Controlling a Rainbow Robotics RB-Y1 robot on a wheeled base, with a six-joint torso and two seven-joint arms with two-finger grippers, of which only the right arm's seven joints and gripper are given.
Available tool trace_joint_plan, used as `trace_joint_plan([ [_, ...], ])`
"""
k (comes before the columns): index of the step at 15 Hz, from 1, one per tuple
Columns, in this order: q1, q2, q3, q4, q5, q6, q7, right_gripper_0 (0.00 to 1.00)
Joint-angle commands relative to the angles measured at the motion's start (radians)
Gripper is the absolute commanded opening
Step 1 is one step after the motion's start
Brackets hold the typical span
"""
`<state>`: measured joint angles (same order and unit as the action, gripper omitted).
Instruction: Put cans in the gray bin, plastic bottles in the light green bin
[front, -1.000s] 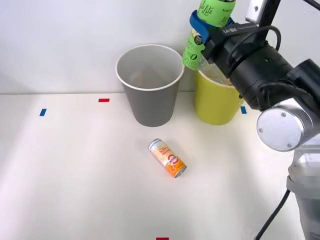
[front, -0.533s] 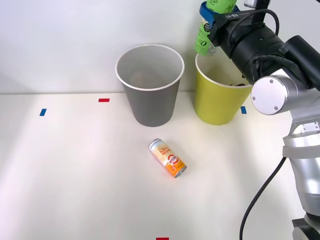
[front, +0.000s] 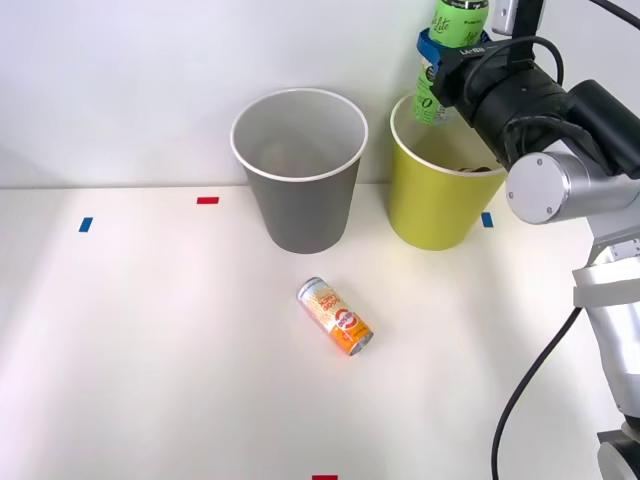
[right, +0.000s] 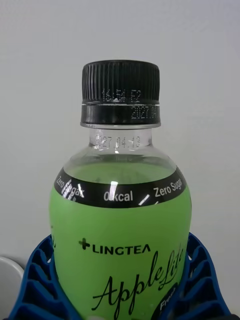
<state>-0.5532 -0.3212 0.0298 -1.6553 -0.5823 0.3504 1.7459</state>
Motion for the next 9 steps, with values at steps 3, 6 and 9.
trace_joint_plan([
  [3, -0.025, -0.002, -0.001, 0.065, 0.022, -0.034, 0.012, 0.0],
  [6, -0.025, -0.001, -0.001, 0.063, 0.019, -0.036, -0.008, 0.98],
  [9, -0.025, 0.008, -0.001, 0.063, 0.016, -0.047, -0.019, 1.0],
])
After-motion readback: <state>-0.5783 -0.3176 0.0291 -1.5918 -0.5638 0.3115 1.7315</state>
